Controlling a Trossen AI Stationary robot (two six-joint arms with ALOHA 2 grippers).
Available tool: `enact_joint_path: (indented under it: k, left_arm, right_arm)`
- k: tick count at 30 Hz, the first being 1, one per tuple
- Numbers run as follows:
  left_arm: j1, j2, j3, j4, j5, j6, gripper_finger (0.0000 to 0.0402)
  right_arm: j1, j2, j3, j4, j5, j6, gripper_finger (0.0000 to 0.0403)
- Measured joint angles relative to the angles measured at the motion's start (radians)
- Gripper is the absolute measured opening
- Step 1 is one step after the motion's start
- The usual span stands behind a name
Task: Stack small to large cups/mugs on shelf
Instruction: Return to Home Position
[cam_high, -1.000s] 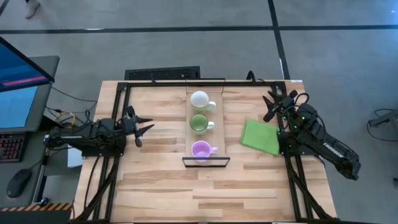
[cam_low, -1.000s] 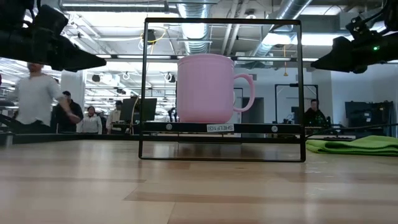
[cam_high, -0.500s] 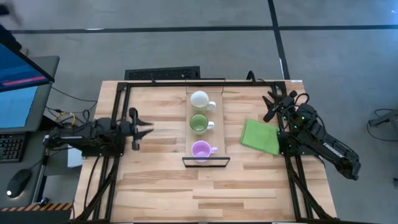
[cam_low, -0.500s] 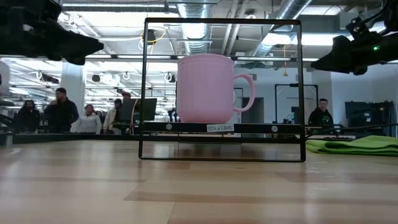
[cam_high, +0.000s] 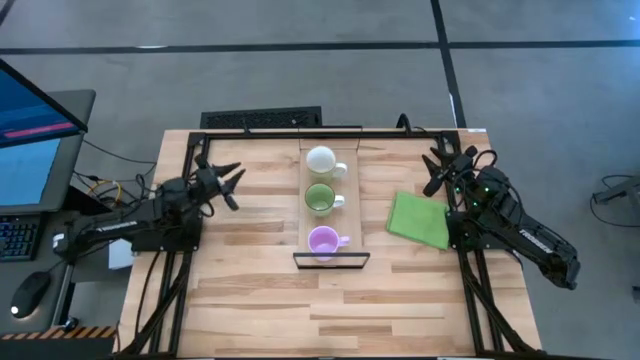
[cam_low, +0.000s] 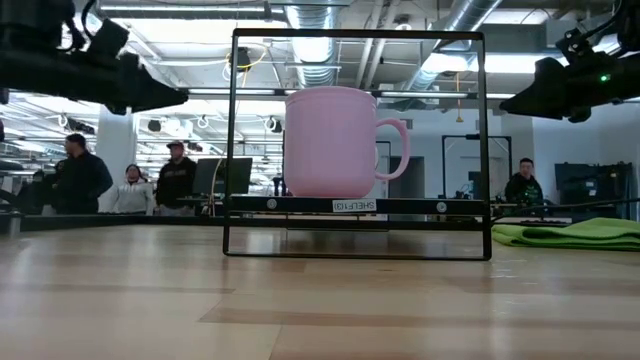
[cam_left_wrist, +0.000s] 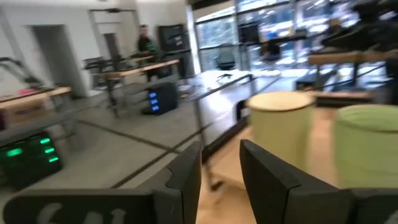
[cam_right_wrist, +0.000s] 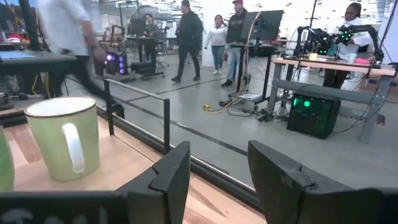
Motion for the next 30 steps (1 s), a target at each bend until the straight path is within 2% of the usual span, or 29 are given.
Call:
enact_joint_path:
  k: [8, 13, 23, 30]
  left_arm:
    - [0.138, -0.003, 0.000, 0.017, -0.051, 0.013, 0.0103]
    - [0.144, -0.060, 0.002, -0.011, -0.042, 0.015, 0.0103]
    - [0.144, -0.239, 0.002, -0.262, -0.102, -0.004, 0.0103]
    - [0.145, -0.237, 0.008, -0.354, -0.105, -0.027, 0.0103]
  right_arm:
    - [-0.001, 0.000, 0.000, -0.029, 0.000, 0.000, 0.0184]
    - [-0.002, 0.000, 0.001, -0.048, 0.001, 0.000, 0.0184]
    - [-0.002, 0.000, 0.001, -0.051, 0.005, 0.000, 0.0184]
    - [-0.002, 0.000, 0.000, -0.051, 0.008, -0.003, 0.0184]
